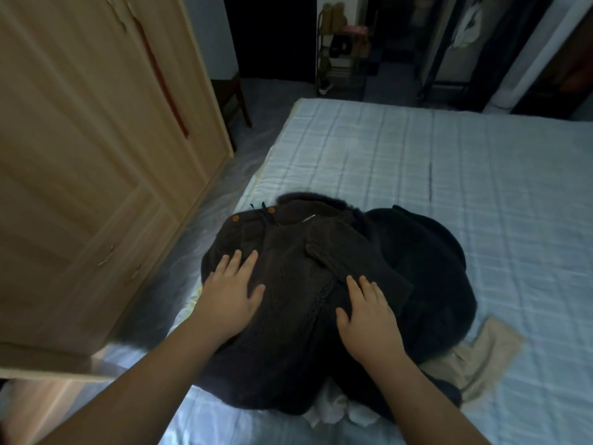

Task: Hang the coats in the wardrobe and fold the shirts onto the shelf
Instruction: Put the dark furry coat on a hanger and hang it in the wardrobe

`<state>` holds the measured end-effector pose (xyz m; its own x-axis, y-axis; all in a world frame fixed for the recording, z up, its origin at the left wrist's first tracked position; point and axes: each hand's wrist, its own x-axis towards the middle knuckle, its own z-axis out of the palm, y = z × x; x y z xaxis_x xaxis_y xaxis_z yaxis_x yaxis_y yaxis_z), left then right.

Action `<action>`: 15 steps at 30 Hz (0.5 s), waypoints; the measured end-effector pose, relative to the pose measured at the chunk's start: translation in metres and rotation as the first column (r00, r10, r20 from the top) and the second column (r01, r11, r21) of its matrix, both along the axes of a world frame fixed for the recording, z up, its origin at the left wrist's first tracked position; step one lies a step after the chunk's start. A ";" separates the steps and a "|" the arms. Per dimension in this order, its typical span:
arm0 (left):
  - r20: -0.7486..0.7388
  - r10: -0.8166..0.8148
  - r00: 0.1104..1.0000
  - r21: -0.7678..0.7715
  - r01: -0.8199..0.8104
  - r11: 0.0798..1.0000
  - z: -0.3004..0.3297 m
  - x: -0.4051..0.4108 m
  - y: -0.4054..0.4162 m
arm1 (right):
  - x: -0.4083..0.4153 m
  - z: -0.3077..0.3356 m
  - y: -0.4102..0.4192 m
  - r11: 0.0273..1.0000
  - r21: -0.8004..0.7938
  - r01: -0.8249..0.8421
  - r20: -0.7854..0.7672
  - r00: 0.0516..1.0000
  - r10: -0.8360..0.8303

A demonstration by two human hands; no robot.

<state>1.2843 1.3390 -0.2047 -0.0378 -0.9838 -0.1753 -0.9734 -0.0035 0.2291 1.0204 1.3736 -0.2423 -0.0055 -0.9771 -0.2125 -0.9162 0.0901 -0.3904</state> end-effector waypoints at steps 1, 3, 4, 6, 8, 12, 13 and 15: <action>-0.004 -0.009 1.000 0.004 0.009 1.000 -0.003 -0.002 -0.010 | -0.001 -0.002 -0.008 1.000 0.006 0.009 -0.004 1.000 -0.009; -0.012 -0.029 1.000 0.028 0.029 0.999 -0.011 -0.006 -0.030 | -0.004 -0.010 -0.023 0.999 0.023 0.027 -0.017 1.000 -0.027; -0.018 -0.039 0.999 0.042 0.040 0.998 -0.017 -0.007 -0.038 | -0.005 -0.015 -0.030 0.999 0.040 0.037 -0.025 0.999 -0.036; -0.039 -0.056 0.998 0.071 0.059 0.996 -0.031 -0.006 -0.056 | -0.005 -0.031 -0.043 0.994 0.091 0.067 -0.019 0.998 -0.066; -0.043 -0.064 0.997 0.098 0.068 0.993 -0.048 -0.002 -0.072 | -0.003 -0.049 -0.056 0.981 0.163 0.108 0.041 0.992 -0.116; -0.057 -0.066 0.996 0.169 0.074 0.983 -0.084 0.009 -0.090 | 0.009 -0.097 -0.074 0.898 0.399 0.187 0.183 0.943 -0.277; -0.071 -0.056 0.996 0.196 0.069 0.978 -0.093 0.011 -0.091 | 0.014 -0.109 -0.076 0.869 0.447 0.213 0.210 0.919 -0.334; -0.083 -0.049 0.995 0.228 0.067 0.971 -0.108 0.013 -0.090 | 0.022 -0.129 -0.081 0.824 0.488 0.289 0.206 0.879 -0.431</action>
